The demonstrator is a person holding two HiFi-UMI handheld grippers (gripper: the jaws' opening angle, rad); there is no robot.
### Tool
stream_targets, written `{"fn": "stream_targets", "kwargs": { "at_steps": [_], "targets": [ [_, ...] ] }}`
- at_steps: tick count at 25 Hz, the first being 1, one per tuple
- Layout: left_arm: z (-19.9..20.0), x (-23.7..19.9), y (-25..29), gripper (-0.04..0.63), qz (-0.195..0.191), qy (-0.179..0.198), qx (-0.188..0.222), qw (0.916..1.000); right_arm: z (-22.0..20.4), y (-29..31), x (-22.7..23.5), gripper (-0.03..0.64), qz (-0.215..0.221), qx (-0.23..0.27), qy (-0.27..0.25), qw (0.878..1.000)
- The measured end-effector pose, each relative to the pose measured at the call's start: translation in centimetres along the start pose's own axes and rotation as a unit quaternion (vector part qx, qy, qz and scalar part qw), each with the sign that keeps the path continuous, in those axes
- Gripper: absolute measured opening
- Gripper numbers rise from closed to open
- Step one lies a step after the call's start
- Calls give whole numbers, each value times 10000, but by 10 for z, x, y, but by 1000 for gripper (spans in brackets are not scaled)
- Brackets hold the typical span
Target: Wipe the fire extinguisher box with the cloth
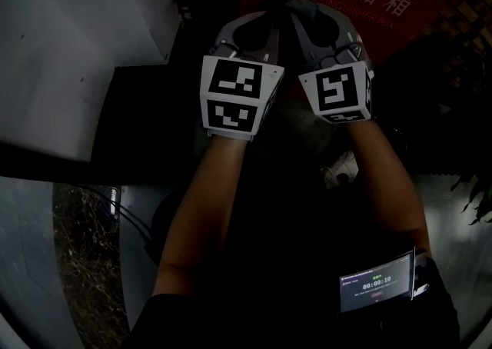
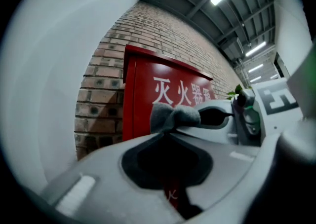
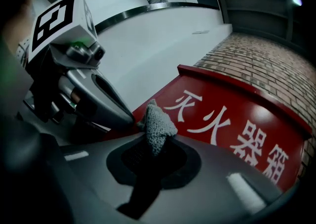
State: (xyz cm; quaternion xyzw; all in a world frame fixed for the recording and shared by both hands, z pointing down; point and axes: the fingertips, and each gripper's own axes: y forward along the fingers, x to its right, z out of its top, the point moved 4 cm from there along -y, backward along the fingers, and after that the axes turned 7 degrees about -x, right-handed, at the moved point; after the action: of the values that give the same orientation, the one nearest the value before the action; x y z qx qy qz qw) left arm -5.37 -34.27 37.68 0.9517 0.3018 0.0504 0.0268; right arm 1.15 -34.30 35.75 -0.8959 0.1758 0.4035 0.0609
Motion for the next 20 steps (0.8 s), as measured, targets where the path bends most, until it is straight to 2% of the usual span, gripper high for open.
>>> {"fn": "stream_targets", "kwargs": {
  "at_steps": [3, 7, 13, 20],
  "targets": [
    [-15, 7, 3, 2, -39, 149, -140, 9998, -15, 1, -15, 28, 156, -53, 34, 9999],
    [-34, 15, 9, 2, -107, 167, -330, 9993, -33, 1, -28, 28, 298, -123, 128, 9994],
    [-51, 26, 16, 2, -79, 306, -321, 9990, -52, 1, -49, 28, 508, -132, 225, 9984],
    [-87, 27, 28, 2, -81, 291, -779, 9965, -82, 3, -77, 28, 733, -285, 338, 9963]
  ]
}}
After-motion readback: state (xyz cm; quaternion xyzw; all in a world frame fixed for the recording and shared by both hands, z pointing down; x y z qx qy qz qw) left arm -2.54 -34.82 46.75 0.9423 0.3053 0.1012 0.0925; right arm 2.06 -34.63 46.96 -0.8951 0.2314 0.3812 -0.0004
